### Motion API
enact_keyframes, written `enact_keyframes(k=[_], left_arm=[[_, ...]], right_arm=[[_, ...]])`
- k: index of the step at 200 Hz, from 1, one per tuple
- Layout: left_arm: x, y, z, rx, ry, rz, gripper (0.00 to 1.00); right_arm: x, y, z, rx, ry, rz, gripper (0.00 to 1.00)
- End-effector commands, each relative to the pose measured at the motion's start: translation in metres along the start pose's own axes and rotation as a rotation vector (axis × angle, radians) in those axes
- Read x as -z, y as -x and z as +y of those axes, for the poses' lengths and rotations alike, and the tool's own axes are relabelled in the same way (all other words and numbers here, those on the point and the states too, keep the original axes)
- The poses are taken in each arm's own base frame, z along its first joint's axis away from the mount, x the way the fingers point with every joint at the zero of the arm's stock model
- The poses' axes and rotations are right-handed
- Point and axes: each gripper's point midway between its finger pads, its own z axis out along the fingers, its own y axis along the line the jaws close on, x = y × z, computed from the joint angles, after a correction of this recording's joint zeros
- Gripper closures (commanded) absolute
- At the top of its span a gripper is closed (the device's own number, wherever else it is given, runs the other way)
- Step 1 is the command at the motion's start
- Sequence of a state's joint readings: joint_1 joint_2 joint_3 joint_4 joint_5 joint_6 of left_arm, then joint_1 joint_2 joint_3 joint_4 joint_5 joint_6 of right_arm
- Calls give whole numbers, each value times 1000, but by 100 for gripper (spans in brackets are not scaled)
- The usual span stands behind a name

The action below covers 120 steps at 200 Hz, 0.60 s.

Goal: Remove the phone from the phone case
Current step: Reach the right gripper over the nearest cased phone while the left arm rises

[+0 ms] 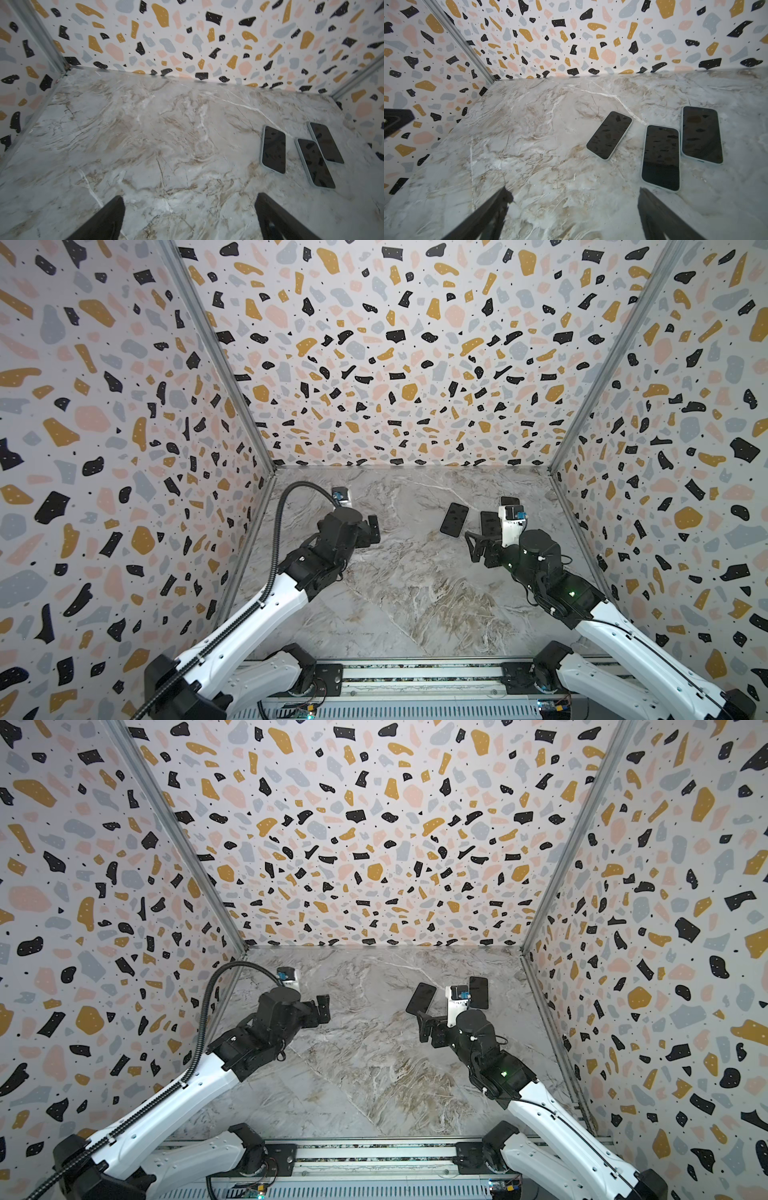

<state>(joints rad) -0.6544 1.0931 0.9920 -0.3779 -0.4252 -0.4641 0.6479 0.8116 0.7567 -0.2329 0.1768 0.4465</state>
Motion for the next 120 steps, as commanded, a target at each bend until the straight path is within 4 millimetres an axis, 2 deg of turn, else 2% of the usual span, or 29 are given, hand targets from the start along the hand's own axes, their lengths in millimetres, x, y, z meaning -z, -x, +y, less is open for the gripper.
enact_keyframes(k=[1,23,55,100,120], left_arm=[[1,-7,-14,-64,4,41,0],[6,-10,-29,-97,-37,8,0],[16,-11,-34,-87,-76,-53,0],[26,-9,-34,-73,-98,-112,0],[26,-9,-31,-83,-82,-122,0]], right_arm=[[10,-18,-9,-100,-59,101,1],[4,-28,-13,-135,-106,165,1],[-19,-33,-12,-151,-153,233,1],[-72,-25,-18,-190,-233,265,1],[-100,-31,-26,-218,-275,294,1]])
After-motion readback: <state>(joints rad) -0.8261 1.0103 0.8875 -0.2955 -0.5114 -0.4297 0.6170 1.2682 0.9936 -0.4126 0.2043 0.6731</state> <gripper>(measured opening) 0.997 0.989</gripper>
